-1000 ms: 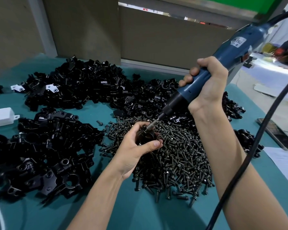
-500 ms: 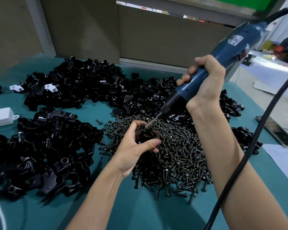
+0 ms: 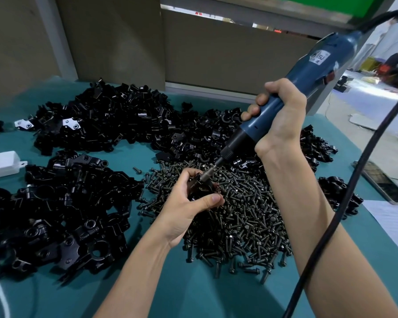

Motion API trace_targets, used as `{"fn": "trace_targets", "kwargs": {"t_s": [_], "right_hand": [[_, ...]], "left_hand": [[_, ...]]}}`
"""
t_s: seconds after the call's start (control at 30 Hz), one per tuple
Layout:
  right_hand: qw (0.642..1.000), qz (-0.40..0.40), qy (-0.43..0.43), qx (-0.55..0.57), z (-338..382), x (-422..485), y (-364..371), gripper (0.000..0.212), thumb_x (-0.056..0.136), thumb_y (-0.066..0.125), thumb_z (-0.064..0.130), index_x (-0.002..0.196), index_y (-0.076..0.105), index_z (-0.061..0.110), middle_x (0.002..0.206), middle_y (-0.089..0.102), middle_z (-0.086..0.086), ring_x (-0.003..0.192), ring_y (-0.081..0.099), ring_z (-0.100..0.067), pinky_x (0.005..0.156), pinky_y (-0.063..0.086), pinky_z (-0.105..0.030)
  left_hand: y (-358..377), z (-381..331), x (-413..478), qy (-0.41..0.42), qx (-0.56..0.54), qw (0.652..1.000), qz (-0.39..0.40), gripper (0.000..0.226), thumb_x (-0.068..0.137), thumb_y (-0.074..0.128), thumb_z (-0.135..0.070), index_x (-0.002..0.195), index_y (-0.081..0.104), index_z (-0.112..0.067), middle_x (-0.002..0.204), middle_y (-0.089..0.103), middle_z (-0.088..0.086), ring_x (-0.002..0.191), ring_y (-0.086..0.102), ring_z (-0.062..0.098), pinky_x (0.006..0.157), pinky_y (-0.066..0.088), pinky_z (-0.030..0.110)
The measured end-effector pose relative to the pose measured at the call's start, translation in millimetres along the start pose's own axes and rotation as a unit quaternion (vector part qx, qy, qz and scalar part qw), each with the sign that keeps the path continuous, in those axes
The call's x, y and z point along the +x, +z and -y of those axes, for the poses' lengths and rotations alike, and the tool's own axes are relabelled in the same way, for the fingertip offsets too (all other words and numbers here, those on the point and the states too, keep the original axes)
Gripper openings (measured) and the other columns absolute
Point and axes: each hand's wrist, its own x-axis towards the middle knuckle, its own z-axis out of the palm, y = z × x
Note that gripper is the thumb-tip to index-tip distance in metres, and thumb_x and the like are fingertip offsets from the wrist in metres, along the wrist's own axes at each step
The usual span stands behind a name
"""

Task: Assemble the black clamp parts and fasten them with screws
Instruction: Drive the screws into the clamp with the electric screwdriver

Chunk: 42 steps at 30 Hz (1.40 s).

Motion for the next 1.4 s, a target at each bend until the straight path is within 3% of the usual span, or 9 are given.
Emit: {"fn": "trace_targets", "kwargs": {"t_s": [0.3,0.67,0.87,0.97,1.17,1.33,1.4], "right_hand": [[1.0,0.004,0.0,-0.006,-2.1,-1.7,2.7,0.017,0.083,0.056,0.004,0.073,0.045,0.012,0.057,0.044,-0.003,0.042,0.04,-0.015,0.046,0.04,-0.025],[1.0,0.02,-0.005,-0.011,-2.8,-2.8,1.5,0.016,0.082,0.057,0.005,0.073,0.046,0.012,0.057,0.045,-0.002,0.042,0.04,-0.016,0.046,0.041,-0.025],[0.999,0.04,-0.013,-0.007,-1.5,-5.4,1.8,0.015,0.077,0.059,0.008,0.071,0.047,0.013,0.056,0.045,-0.002,0.041,0.04,-0.016,0.046,0.04,-0.025],[0.996,0.093,0.001,-0.007,3.1,-7.3,2.2,0.011,0.071,0.059,0.012,0.077,0.049,0.014,0.055,0.044,0.0,0.042,0.039,-0.014,0.047,0.039,-0.024],[0.961,0.27,0.048,0.031,28.0,-5.7,-4.1,0.018,0.069,0.053,0.011,0.087,0.053,0.011,0.049,0.043,0.005,0.039,0.038,-0.01,0.045,0.034,-0.019],[0.979,0.202,0.008,0.022,36.2,-2.2,-8.6,0.011,0.074,0.049,0.014,0.083,0.055,0.013,0.051,0.044,0.004,0.041,0.038,-0.012,0.047,0.035,-0.021],[0.983,0.181,0.007,0.024,32.8,-2.9,-10.9,0.01,0.074,0.05,0.014,0.082,0.055,0.014,0.051,0.044,0.004,0.041,0.038,-0.012,0.047,0.036,-0.021]], "left_hand": [[-0.2,0.2,0.2,0.0,-0.016,1.0,-0.004,0.045,0.059,0.09,-0.024,0.093,0.061,-0.031,0.088,0.074,0.003,0.092,0.074,0.03,0.095,0.056,0.037],[2.7,-0.9,-1.3,0.001,-0.028,1.0,-0.001,0.047,0.057,0.09,-0.022,0.092,0.059,-0.031,0.093,0.074,-0.001,0.09,0.074,0.032,0.109,0.044,0.052],[4.1,-2.8,-2.8,-0.001,-0.072,0.997,0.02,0.05,0.069,0.081,-0.005,0.106,0.049,-0.014,0.086,0.074,-0.001,0.086,0.074,0.029,0.089,0.059,0.039],[5.9,-3.9,-4.1,-0.018,-0.107,0.993,0.036,0.043,0.073,0.074,0.004,0.106,0.049,-0.01,0.086,0.073,-0.001,0.085,0.073,0.027,0.081,0.06,0.034],[7.1,-3.9,-4.4,-0.032,-0.072,0.996,0.038,0.048,0.071,0.076,0.003,0.109,0.048,-0.008,0.089,0.074,0.006,0.086,0.074,0.027,0.085,0.06,0.035],[0.2,-4.8,-0.4,-0.029,-0.18,0.983,0.0,0.03,0.07,0.074,0.007,0.091,0.066,-0.013,0.088,0.072,0.011,0.085,0.073,0.027,0.077,0.06,0.028],[1.5,-3.9,0.2,-0.031,-0.201,0.979,-0.005,0.034,0.065,0.08,0.006,0.09,0.065,-0.012,0.089,0.072,0.011,0.085,0.073,0.026,0.077,0.06,0.027]]}}
